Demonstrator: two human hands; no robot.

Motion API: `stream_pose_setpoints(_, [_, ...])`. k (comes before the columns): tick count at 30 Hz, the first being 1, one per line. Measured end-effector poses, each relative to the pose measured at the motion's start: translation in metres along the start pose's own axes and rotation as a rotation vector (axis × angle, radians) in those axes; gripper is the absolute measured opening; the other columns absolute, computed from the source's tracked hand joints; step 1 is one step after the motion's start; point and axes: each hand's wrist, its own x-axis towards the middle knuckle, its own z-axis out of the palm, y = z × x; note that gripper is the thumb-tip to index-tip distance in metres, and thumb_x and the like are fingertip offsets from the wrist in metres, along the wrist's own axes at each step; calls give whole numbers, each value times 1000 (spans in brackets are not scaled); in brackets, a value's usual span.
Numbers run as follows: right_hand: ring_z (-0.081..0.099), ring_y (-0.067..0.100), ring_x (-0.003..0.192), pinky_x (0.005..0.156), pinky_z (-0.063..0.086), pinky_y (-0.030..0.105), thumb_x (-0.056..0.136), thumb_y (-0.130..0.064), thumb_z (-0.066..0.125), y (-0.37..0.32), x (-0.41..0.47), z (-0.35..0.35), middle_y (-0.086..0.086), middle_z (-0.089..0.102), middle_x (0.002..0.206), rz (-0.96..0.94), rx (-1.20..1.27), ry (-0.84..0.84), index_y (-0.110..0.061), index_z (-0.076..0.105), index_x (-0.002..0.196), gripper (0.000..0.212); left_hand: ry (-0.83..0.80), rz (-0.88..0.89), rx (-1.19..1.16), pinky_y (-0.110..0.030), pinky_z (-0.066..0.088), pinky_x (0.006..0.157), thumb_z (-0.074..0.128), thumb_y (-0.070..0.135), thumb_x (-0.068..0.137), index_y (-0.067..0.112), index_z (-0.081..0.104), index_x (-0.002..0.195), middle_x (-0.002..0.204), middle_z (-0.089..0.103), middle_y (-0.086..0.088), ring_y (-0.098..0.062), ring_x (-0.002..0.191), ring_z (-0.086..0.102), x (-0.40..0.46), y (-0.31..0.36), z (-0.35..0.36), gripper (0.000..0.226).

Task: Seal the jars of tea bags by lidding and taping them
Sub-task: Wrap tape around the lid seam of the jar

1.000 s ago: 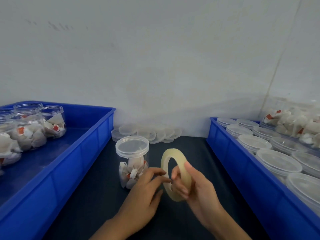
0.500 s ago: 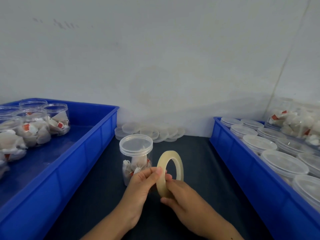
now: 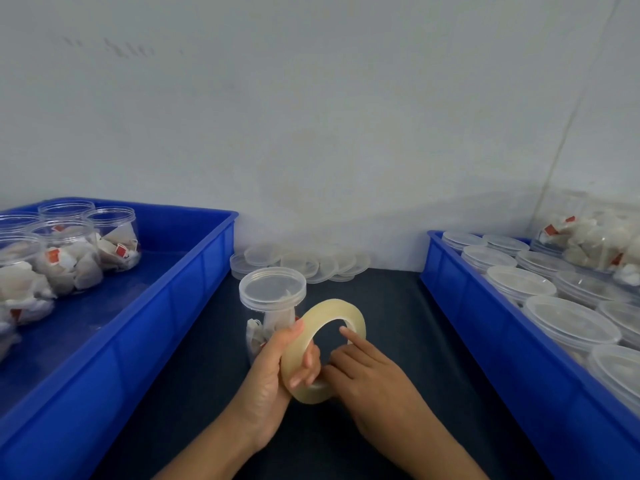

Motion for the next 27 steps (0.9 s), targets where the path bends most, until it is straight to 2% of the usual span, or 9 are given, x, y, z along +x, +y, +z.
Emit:
stream_pose_setpoints(3, [63, 1, 85, 117, 20, 32, 70, -26, 76, -1, 0, -2, -15, 65, 81, 33, -30, 11, -31, 71, 88, 19, -55, 5, -15, -24, 47, 59, 63, 36, 82, -1, 52, 79, 53, 47, -7, -20, 54, 40, -1, 2, 1, 39])
stream_pose_setpoints(5, [60, 0, 92, 119, 19, 28, 81, -28, 69, -2, -3, -6, -15, 65, 90, 95, 61, 7, -28, 67, 97, 16, -100, -14, -24, -24, 53, 72, 51, 33, 88, -8, 61, 99, 76, 67, -11, -23, 72, 62, 0, 1, -1, 43])
stream_pose_setpoints(8, [53, -2, 87, 99, 37, 16, 94, -28, 54, -5, -6, -17, -16, 58, 87, 366, 741, 89, -25, 59, 96, 6, -196, 32, 143, -25, 52, 89, 41, 32, 91, 8, 64, 120, 114, 71, -7, -16, 110, 66, 1, -3, -2, 45])
stream_pose_setpoints(11, [49, 10, 68, 66, 45, 20, 90, -31, 50, -5, -6, -24, -4, 55, 72, 549, 1447, 288, -11, 62, 91, 24, -238, 82, 449, -18, 46, 92, 52, 27, 88, 21, 65, 117, 112, 70, 11, -4, 111, 62, -2, -14, -2, 33])
stream_pose_setpoints(16, [49, 18, 65, 78, 49, 36, 92, -24, 51, -7, -2, -32, 9, 50, 72, 540, 1981, 484, -3, 63, 103, 27, -379, 299, 1034, -18, 36, 104, 67, 30, 89, 39, 55, 122, 122, 54, 26, 2, 123, 45, 0, -31, -10, 36])
stream_pose_setpoints(18, [51, 19, 66, 81, 47, 39, 90, -16, 49, -6, -1, -34, 10, 50, 74, 535, 2140, 531, 1, 58, 112, 30, -364, 417, 1151, -16, 33, 106, 66, 33, 89, 33, 55, 130, 127, 49, 27, 8, 125, 39, 1, -31, -9, 42])
stream_pose_setpoints(20, [53, 19, 67, 80, 47, 38, 83, -10, 48, -5, -1, -34, 11, 52, 74, 534, 2192, 539, 1, 54, 117, 36, -314, 454, 1116, -19, 38, 101, 67, 33, 84, 24, 65, 122, 115, 55, 30, 6, 116, 46, 2, -29, -6, 39])
stream_pose_setpoints(24, [61, 22, 80, 76, 51, 34, 74, -15, 48, -8, 0, -34, 12, 63, 82, 540, 1869, 449, -6, 55, 120, 47, -257, 399, 982, -20, 44, 91, 74, 33, 80, 43, 69, 99, 105, 64, 27, -3, 105, 57, -1, -25, -1, 22])
stream_pose_setpoints(27, [67, 24, 93, 82, 53, 34, 82, -6, 44, -14, 2, -29, 12, 71, 97, 552, 1741, 386, -5, 54, 119, 39, -215, 306, 776, -14, 48, 81, 71, 23, 80, 35, 72, 92, 96, 71, 17, -3, 94, 65, -3, -23, 4, 17])
